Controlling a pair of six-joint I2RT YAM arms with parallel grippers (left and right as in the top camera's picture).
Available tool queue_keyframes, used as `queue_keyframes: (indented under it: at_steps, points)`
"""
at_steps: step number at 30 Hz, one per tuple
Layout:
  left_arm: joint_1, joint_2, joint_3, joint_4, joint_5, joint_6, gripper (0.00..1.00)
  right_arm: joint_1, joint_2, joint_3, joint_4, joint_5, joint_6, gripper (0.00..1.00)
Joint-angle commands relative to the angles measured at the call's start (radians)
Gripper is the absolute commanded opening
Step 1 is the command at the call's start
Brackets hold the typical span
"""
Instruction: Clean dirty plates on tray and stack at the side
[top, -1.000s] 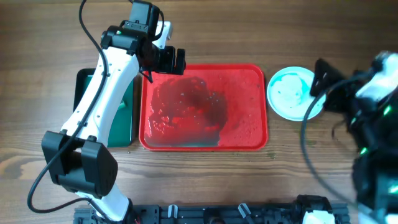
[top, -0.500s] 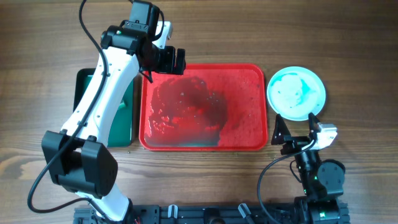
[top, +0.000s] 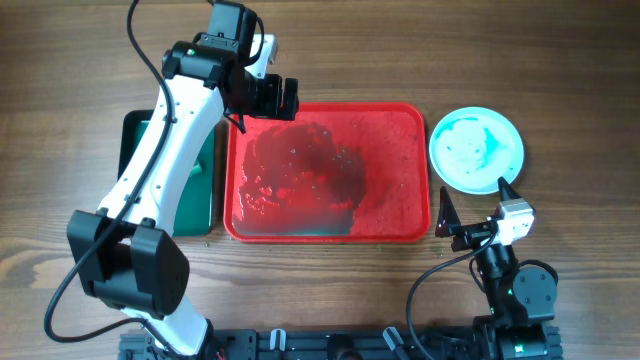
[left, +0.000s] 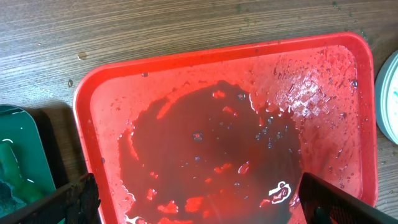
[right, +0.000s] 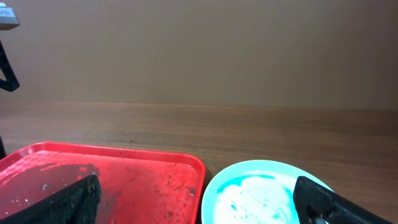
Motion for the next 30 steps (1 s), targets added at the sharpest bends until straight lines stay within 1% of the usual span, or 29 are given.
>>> queue_keyframes:
  at_steps: [1, 2, 5, 7, 8, 10, 11, 12, 14, 16, 17, 20, 25, 28, 30]
  points:
    - [0.001, 0.000, -0.002, 0.003, 0.011, 0.005, 1.00, 0.004, -0.002, -0.001, 0.004, -0.018, -0.013, 1.00]
    - [0.004, -0.005, -0.002, 0.001, 0.007, 0.005, 1.00, 0.004, -0.002, -0.001, 0.004, -0.018, -0.013, 1.00]
    - [0.004, -0.085, -0.004, 0.030, -0.103, 0.006, 1.00, 0.004, -0.002, -0.001, 0.004, -0.018, -0.013, 1.00]
    - [0.008, -0.214, -0.056, 0.095, -0.182, 0.006, 1.00, 0.004, -0.002, -0.001, 0.004, -0.018, -0.013, 1.00]
    - [0.013, -0.258, -0.083, 0.122, -0.184, 0.006, 1.00, 0.004, -0.002, -0.001, 0.004, -0.018, -0.013, 1.00]
    - [0.051, -0.451, -0.244, 0.272, -0.183, 0.006, 1.00, 0.004, -0.002, -0.001, 0.004, -0.018, -0.013, 1.00]
    - [0.078, -0.563, -0.361, 0.363, -0.179, 0.005, 1.00, 0.004, -0.002, -0.001, 0.004, -0.018, -0.013, 1.00]
    - [0.097, -0.631, -0.438, 0.420, -0.167, 0.005, 1.00, 0.004, -0.002, -0.001, 0.004, -0.018, -0.012, 1.00]
    - [0.165, -0.826, -0.676, 0.587, -0.102, 0.005, 1.00, 0.004, -0.002, -0.001, 0.004, -0.018, -0.013, 1.00]
    - [0.219, -0.960, -0.837, 0.692, -0.057, 0.005, 1.00, 0.004, -0.002, -0.001, 0.004, -0.018, -0.013, 1.00]
    - [0.245, -1.059, -0.954, 0.769, -0.048, 0.005, 1.00, 0.004, -0.002, -0.001, 0.004, -0.018, -0.012, 1.00]
    - [0.275, -1.336, -1.243, 0.929, -0.052, 0.006, 1.00, 0.004, -0.002, -0.001, 0.004, -0.018, -0.012, 1.00]
    - [0.275, -1.605, -1.502, 1.041, -0.068, 0.005, 1.00, 0.004, -0.002, -0.001, 0.004, -0.018, -0.013, 1.00]
    - [0.275, -1.719, -1.600, 1.078, -0.082, 0.005, 1.00, 0.004, -0.002, -0.001, 0.004, -0.018, -0.013, 1.00]
    - [0.275, -1.766, -1.632, 1.077, -0.086, 0.006, 1.00, 0.004, -0.002, -0.001, 0.004, -0.018, -0.013, 1.00]
